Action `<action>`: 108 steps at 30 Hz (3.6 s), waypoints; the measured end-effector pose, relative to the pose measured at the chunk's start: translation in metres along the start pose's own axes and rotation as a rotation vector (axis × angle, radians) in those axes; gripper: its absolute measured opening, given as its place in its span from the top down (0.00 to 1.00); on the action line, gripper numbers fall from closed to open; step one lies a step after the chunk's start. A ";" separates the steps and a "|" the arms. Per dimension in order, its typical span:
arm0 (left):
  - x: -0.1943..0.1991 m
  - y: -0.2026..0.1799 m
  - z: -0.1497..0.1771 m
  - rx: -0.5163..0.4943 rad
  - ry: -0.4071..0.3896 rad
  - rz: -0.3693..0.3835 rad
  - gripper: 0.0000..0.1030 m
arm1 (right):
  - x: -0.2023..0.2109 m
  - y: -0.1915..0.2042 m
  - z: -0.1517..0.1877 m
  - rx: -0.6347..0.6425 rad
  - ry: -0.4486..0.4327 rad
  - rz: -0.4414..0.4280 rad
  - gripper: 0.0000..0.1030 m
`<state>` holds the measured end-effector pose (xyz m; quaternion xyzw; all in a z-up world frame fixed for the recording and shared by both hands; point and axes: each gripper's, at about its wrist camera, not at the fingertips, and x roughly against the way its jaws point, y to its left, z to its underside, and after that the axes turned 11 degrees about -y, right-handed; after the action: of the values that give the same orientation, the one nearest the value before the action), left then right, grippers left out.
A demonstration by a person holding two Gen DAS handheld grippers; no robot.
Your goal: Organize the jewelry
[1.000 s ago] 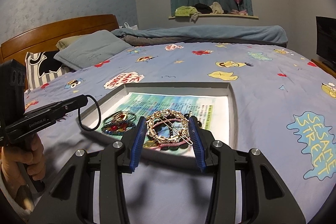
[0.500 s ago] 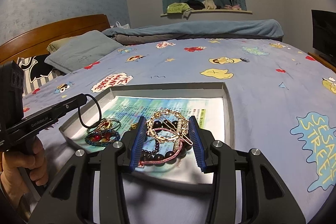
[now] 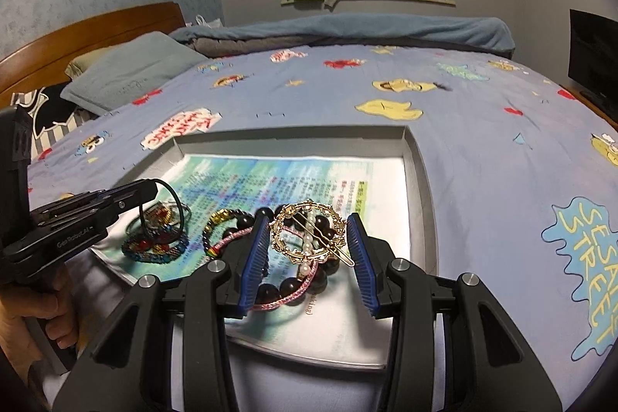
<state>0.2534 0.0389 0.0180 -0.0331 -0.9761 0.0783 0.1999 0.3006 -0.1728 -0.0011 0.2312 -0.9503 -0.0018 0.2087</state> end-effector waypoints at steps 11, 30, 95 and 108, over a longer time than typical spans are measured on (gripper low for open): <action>-0.006 0.001 0.004 -0.002 0.038 -0.014 0.82 | -0.003 0.006 0.002 0.037 0.018 0.018 0.57; 0.011 -0.008 0.000 -0.046 -0.048 -0.035 0.09 | 0.018 0.008 -0.001 0.056 -0.076 0.013 0.15; 0.118 -0.030 0.035 -0.111 -0.263 -0.072 0.05 | 0.120 0.023 0.040 0.061 -0.263 -0.048 0.05; 0.118 -0.026 0.035 -0.106 -0.255 -0.083 0.05 | 0.121 0.023 0.040 0.062 -0.262 -0.049 0.05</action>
<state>0.1305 0.0198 0.0364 0.0072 -0.9969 0.0220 0.0754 0.1768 -0.2093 0.0125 0.2585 -0.9630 -0.0076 0.0755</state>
